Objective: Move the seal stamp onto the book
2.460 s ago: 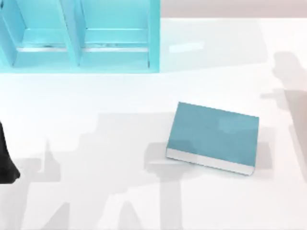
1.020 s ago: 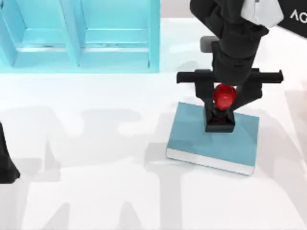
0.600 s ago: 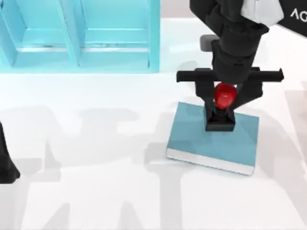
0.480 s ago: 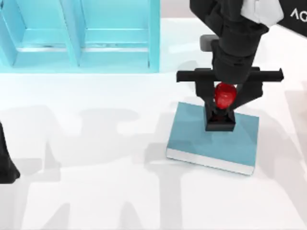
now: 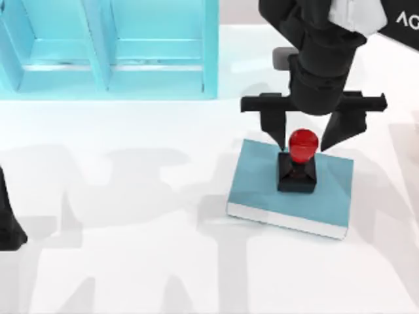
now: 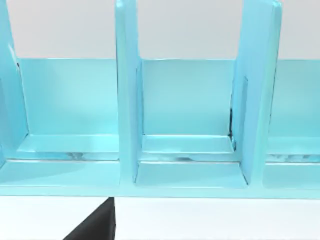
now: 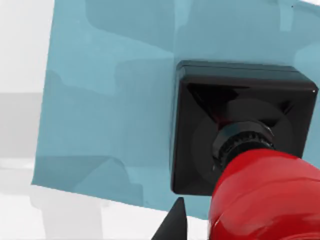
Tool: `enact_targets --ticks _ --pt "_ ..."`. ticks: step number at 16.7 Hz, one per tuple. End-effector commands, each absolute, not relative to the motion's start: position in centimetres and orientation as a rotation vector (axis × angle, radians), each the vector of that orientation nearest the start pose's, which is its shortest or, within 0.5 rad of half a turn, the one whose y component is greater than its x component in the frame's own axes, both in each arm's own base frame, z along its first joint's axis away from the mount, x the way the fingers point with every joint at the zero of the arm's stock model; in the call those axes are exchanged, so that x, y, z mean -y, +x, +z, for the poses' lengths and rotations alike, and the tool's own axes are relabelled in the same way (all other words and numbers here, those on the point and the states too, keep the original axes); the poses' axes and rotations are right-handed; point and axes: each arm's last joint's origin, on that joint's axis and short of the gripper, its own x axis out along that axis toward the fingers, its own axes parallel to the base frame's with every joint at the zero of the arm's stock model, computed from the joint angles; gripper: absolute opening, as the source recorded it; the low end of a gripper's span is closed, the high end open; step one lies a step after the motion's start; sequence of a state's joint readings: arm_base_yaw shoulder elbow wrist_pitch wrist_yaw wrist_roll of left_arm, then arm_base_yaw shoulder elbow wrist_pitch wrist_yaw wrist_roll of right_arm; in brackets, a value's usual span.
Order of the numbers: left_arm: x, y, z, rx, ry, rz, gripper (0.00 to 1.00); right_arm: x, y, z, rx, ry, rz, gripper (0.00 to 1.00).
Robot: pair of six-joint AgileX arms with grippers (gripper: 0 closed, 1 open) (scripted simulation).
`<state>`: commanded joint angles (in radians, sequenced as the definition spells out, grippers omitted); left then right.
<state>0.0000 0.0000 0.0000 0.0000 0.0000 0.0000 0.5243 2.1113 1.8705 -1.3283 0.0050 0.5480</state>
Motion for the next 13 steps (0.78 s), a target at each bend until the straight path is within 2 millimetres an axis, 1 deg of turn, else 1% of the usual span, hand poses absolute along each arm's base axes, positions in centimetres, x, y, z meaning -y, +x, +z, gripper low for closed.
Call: enact_targets --ticks 2,3,11,13 --pt "0.12 10.57 16.00 0.000 0.000 0.000 1.00 -21.16 35.61 22.73 -1.568 0.011 -0.013 0.98" --pt "0.12 10.57 16.00 0.000 0.000 0.000 1.00 -21.16 35.61 22.73 -1.568 0.011 -0.013 1.00" --pt "0.12 10.57 16.00 0.000 0.000 0.000 1.00 -21.12 35.64 22.72 -1.568 0.012 -0.014 1.00" --pt "0.12 10.57 16.00 0.000 0.000 0.000 1.00 -21.16 35.66 23.04 -1.570 0.011 -0.015 1.00"
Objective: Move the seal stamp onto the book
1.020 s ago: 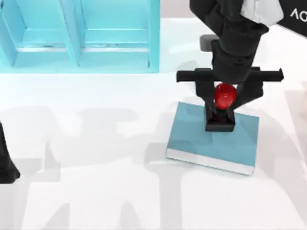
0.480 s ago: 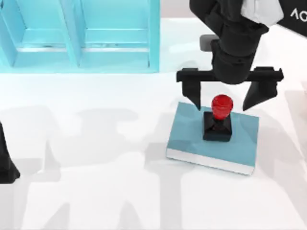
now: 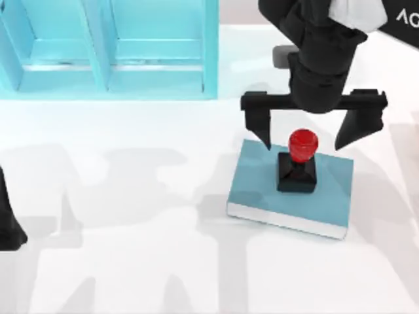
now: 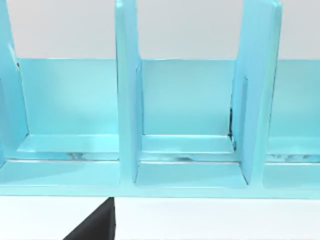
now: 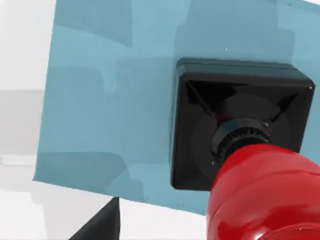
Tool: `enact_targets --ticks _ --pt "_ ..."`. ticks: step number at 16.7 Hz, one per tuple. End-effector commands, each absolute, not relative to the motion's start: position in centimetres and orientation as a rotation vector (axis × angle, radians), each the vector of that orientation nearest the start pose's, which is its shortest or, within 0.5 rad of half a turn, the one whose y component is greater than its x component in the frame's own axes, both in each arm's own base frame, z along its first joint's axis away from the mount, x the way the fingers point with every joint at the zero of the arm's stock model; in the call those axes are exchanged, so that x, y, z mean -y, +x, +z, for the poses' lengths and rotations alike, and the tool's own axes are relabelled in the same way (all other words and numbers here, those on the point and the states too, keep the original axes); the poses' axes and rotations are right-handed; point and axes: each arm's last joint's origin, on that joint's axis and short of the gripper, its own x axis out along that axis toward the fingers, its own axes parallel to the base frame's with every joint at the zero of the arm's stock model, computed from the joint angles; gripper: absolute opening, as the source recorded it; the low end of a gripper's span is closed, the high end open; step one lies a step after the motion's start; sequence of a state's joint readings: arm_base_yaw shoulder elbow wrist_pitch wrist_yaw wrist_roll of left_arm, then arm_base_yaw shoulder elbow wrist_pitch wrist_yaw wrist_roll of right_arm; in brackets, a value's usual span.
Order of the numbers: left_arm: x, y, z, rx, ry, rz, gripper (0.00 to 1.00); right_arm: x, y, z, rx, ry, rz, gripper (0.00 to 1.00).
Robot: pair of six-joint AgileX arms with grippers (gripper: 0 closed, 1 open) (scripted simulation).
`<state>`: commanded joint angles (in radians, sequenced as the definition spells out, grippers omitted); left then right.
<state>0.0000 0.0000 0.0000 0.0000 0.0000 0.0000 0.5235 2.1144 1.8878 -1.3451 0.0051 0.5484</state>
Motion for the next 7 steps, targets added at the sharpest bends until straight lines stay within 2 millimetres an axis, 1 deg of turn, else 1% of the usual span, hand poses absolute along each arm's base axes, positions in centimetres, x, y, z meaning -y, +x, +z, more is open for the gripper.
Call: enact_targets --ticks 7 --pt "0.1 10.6 16.0 0.000 0.000 0.000 1.00 -21.1 35.6 25.7 -1.568 0.012 -0.014 1.00"
